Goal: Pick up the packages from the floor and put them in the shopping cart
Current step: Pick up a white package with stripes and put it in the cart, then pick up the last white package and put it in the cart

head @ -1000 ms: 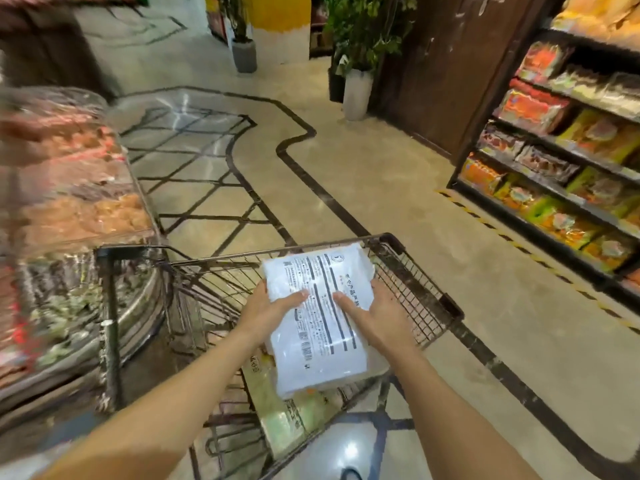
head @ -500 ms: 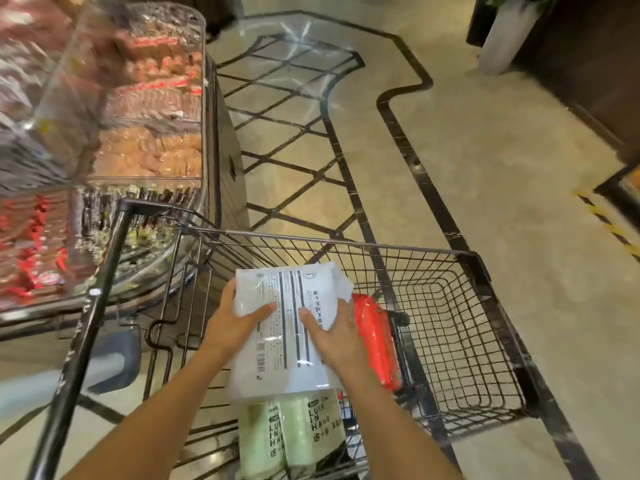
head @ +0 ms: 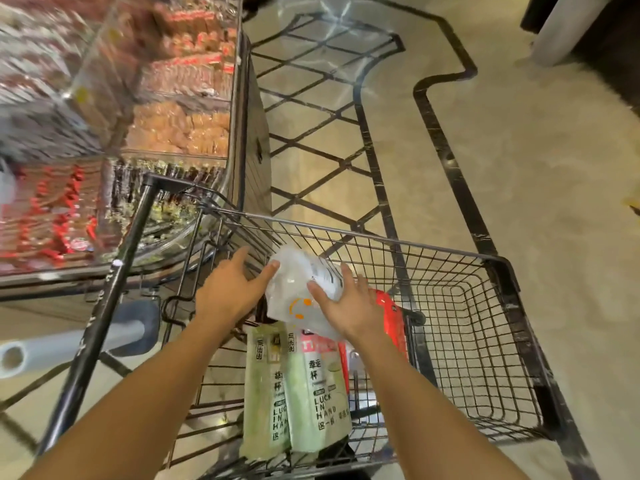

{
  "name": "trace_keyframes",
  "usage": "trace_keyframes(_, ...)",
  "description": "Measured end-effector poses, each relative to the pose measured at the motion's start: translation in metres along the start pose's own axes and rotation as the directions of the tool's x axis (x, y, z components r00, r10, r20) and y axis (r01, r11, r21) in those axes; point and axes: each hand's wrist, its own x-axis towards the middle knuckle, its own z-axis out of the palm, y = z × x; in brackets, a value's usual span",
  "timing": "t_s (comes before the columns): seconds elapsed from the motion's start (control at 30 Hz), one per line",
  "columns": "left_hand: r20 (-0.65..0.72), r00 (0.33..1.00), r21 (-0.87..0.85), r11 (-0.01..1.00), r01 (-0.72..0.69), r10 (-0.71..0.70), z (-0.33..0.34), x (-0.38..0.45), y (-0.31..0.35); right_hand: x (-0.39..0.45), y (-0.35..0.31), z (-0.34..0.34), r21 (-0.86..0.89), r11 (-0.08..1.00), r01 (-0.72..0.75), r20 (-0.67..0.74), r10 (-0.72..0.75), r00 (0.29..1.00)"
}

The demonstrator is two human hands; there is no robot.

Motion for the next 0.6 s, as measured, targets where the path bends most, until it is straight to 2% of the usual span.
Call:
trace_keyframes(0.07,-0.046,0.998,0.080,0.996,-0.041,0.045,-0.012,-0.004,0.002,-0.002,-0.008,-0.009,-0.079,0.996,0.044,-0.058,-0.049,0.997)
trace_keyframes(0.17,-0.090,0.989,0.223,0.970,-0.095,0.117,-0.035,-0.015,0.000,-0.008,-0.024,-0.021,-0.179,0.977,0.117,-0.070,-0.132,0.989)
trace_keyframes(0.33,-0.139,0.963,0.513,0.849,-0.129,0.231,-0.089,-0.038,-0.024,-0.025,-0.073,-0.031,-0.323,0.917,0.232,-0.061,-0.265,0.962)
trace_keyframes(0.43,-0.195,0.954,0.559,0.825,-0.082,0.228,-0.131,-0.058,-0.052,-0.040,-0.117,-0.026,-0.411,0.856,0.313,-0.043,-0.361,0.931)
trace_keyframes(0.5,-0.287,0.929,0.577,0.817,-0.027,0.234,-0.161,-0.078,-0.080,-0.056,-0.153,-0.019,-0.456,0.810,0.368,-0.002,-0.414,0.910)
trace_keyframes(0.6,-0.410,0.897,0.552,0.828,0.102,0.163,-0.205,-0.116,-0.136,-0.082,-0.213,0.006,-0.514,0.718,0.470,0.029,-0.533,0.846)
